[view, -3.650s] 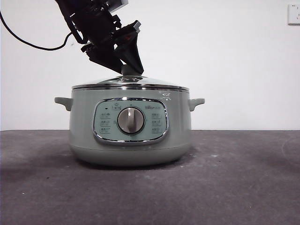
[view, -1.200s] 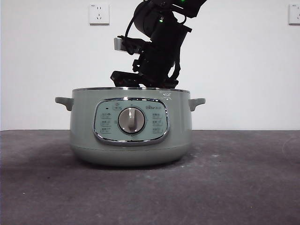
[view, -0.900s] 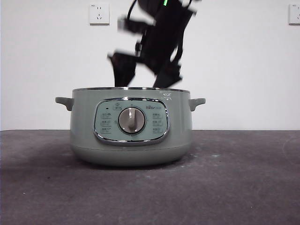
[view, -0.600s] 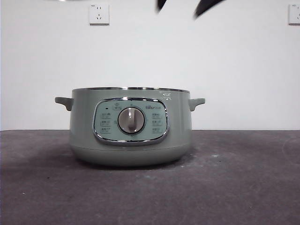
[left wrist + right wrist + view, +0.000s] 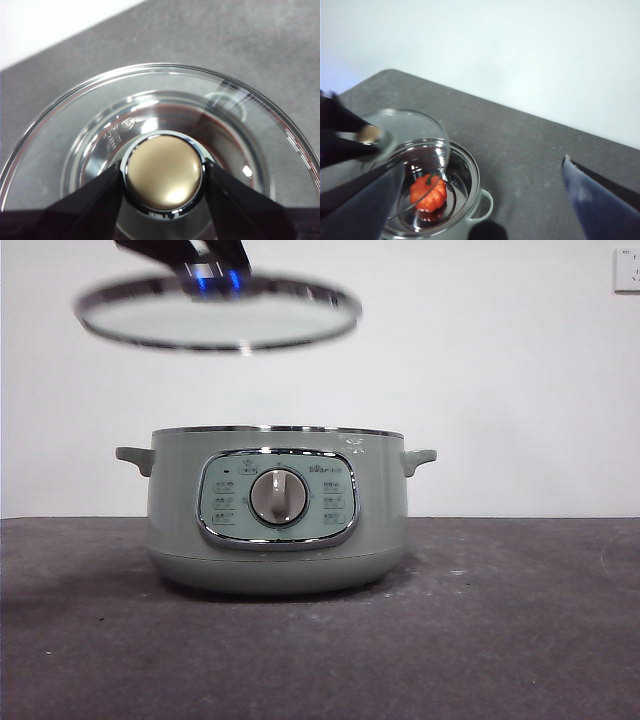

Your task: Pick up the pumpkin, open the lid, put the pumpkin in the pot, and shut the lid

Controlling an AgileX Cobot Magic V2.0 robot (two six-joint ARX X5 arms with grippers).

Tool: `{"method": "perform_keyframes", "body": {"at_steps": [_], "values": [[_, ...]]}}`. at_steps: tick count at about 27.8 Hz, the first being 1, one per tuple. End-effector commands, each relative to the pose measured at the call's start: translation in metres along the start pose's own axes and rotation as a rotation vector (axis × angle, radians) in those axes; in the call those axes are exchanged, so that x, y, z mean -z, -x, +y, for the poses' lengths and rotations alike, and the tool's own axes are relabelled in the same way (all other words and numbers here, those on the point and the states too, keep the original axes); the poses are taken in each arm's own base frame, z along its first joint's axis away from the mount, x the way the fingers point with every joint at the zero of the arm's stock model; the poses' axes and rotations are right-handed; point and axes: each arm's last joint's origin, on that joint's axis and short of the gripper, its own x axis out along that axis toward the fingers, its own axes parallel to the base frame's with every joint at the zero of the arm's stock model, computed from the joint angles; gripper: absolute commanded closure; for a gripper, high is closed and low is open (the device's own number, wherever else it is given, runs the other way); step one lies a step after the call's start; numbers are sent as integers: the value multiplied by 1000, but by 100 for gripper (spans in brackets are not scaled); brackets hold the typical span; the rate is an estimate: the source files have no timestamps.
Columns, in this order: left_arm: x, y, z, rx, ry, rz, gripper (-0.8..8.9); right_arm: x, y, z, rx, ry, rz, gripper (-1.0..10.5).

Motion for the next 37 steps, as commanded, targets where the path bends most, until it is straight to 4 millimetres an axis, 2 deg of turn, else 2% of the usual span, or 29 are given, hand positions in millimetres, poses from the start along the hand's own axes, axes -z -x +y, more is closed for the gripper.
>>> {"method": "perform_keyframes", "body": {"at_steps": [1,7,15,25,37], "values": [[-6,-14,0,8,-28,-48,822,2,10,-1,-1,-10,3,351],[-1,-51,2,22,-32,-34,822,10,23,-3,-3,-3,50,351],[3,-77,1,30,-39,-34,822,15,24,-2,-7,4,104,352],[12,-93,3,37,-29,10,822,15,24,-2,-7,4,105,352],[18,-95,1,46,-19,71,822,15,24,-2,-7,5,105,352]]}}
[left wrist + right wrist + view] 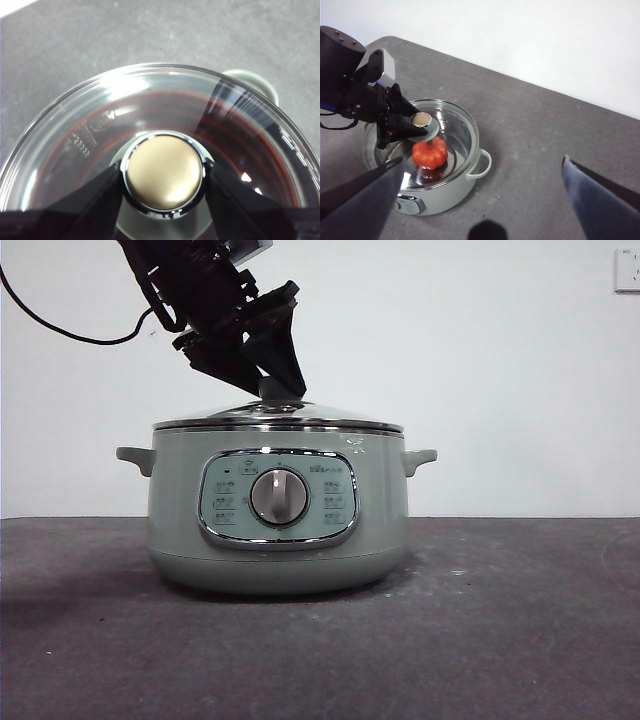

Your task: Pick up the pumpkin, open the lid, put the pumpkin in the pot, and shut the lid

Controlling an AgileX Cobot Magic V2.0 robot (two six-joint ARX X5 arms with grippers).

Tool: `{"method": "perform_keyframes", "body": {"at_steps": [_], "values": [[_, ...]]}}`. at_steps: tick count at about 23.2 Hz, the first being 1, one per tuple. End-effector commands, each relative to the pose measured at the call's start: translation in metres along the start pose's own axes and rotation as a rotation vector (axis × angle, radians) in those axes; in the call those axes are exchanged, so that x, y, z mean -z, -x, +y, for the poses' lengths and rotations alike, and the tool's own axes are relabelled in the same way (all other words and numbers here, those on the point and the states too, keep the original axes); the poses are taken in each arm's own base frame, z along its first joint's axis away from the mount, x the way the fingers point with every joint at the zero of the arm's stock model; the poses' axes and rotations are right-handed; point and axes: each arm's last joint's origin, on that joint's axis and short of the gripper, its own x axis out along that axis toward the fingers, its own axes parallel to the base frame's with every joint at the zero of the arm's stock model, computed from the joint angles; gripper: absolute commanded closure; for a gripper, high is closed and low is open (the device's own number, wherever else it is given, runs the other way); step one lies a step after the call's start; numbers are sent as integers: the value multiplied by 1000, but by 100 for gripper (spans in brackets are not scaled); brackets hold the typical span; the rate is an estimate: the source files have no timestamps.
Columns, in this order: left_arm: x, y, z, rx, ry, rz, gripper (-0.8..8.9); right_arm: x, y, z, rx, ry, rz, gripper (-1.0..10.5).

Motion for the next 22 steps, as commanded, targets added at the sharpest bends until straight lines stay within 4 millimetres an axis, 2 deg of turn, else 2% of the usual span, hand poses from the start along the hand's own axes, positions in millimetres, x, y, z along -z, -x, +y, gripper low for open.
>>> {"method": "perform_keyframes", "body": {"at_steps": [1,4,5,7,9,10,11,16,22], "values": [[-3,2,-1,7,-6,-3,822,-1,0,0,0,-10,-7,352],[-1,2,-2,11,-2,15,801,-1,0,0,-1,-10,-6,352],[-1,2,-2,11,1,17,765,-1,0,0,-1,-10,-6,352],[-1,2,-2,11,2,17,601,-1,0,0,-1,-10,-7,352],[-1,2,-2,11,2,15,366,0,0,0,-2,-10,-4,352],[-2,3,-2,11,2,15,300,0,0,0,-2,-9,0,352],[-2,4,-2,11,2,16,274,1,0,0,-3,-8,9,352],[-4,16,-4,11,9,11,276,5,-1,2,-66,-8,58,352],[-10,54,-11,8,6,-5,277,12,-4,5,-131,-10,143,352]]}}
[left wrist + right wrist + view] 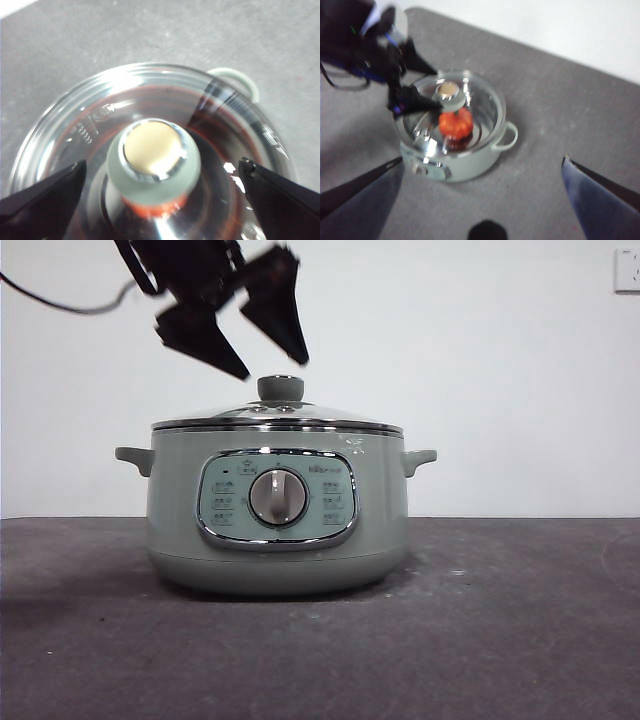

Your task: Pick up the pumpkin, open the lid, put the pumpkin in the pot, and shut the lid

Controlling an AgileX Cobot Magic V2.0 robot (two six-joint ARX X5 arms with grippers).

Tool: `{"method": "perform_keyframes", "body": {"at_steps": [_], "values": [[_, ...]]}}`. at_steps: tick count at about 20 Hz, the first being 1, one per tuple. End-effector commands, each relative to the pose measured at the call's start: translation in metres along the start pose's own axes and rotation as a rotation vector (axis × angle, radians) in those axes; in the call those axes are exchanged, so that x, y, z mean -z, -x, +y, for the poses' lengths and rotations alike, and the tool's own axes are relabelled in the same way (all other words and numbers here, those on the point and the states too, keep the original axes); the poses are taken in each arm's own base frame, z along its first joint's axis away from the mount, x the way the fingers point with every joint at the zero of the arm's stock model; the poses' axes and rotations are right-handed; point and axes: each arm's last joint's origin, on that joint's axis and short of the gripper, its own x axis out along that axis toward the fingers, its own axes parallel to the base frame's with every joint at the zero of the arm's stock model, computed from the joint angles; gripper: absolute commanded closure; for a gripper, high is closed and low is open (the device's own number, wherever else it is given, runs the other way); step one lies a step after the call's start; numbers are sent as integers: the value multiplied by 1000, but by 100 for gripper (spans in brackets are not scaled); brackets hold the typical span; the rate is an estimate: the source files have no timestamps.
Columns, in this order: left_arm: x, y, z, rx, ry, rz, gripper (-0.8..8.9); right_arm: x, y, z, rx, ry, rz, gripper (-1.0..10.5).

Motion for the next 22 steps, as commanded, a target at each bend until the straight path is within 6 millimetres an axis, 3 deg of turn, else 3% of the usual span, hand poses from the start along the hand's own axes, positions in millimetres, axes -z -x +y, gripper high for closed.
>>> {"method": "perform_keyframes", "body": {"at_steps": [1,7,10,11,13,14,17,22], "values": [[-4,26,-6,6,-3,-18,277,3,-4,1,-34,-13,46,352],[4,92,-22,31,7,24,279,10,-13,6,-184,-25,167,353],[18,142,-36,78,15,45,290,12,-23,7,-226,-35,244,385],[23,157,-40,78,14,43,381,13,-26,8,-247,-39,264,487],[30,181,-46,73,8,19,772,13,-33,9,-273,-39,299,817],[32,189,-48,70,4,1,813,13,-35,9,-277,-34,304,975],[36,206,-52,59,-7,-44,818,11,-40,9,-273,-40,302,949],[37,208,-53,57,-7,-42,817,11,-37,9,-263,-71,300,947]]}}
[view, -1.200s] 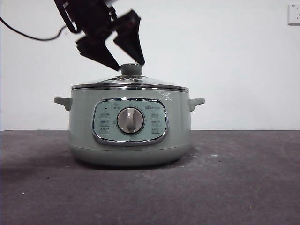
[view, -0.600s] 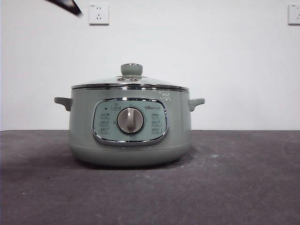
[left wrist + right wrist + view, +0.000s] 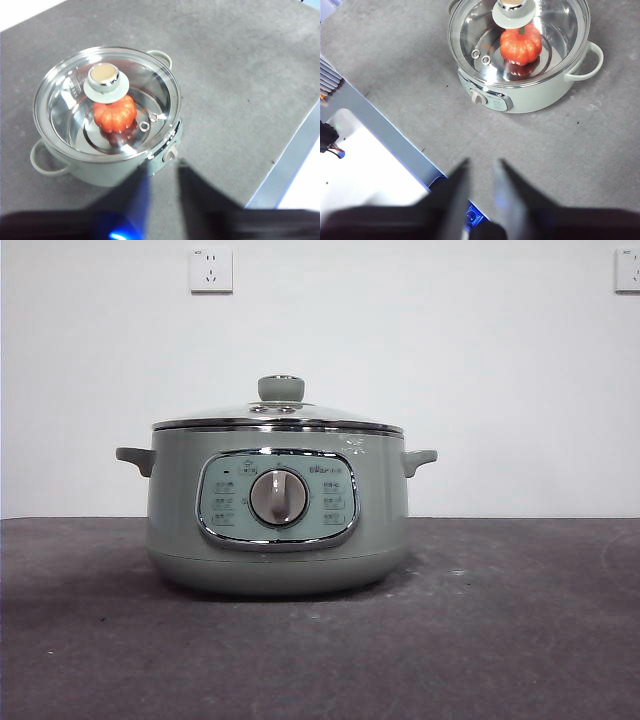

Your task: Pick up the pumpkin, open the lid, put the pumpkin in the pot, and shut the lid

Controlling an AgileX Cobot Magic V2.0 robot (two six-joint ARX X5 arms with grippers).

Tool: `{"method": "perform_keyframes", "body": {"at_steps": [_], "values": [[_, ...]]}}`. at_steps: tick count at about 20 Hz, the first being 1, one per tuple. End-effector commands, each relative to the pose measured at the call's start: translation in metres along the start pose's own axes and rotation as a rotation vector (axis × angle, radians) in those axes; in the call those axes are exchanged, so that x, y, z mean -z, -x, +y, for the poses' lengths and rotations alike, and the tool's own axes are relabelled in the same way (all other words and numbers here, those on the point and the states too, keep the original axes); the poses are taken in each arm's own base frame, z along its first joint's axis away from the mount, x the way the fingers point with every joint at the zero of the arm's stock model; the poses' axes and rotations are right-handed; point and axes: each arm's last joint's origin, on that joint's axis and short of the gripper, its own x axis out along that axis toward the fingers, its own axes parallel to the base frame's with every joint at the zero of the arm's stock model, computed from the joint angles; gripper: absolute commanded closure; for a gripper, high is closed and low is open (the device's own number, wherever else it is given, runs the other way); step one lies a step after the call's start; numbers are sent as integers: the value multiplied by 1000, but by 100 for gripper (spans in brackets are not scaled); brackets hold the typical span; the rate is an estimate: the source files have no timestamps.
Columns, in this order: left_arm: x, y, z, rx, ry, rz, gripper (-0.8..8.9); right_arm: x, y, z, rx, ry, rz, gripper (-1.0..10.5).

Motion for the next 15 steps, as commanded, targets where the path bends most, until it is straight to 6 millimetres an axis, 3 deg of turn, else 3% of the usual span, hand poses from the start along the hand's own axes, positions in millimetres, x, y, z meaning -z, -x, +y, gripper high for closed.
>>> {"method": "perform_keyframes", "body": {"at_steps": [1,12,15], "values": [[0,1,-1,0,2,3,817,2,3,1,4,-12,-6,947],[-1,2,1,-25,8,-11,817,3,5,1,3,-11,-11,947],[-4,22,12,-184,20,-141,817,3,5,1,3,-11,-11,947]]}}
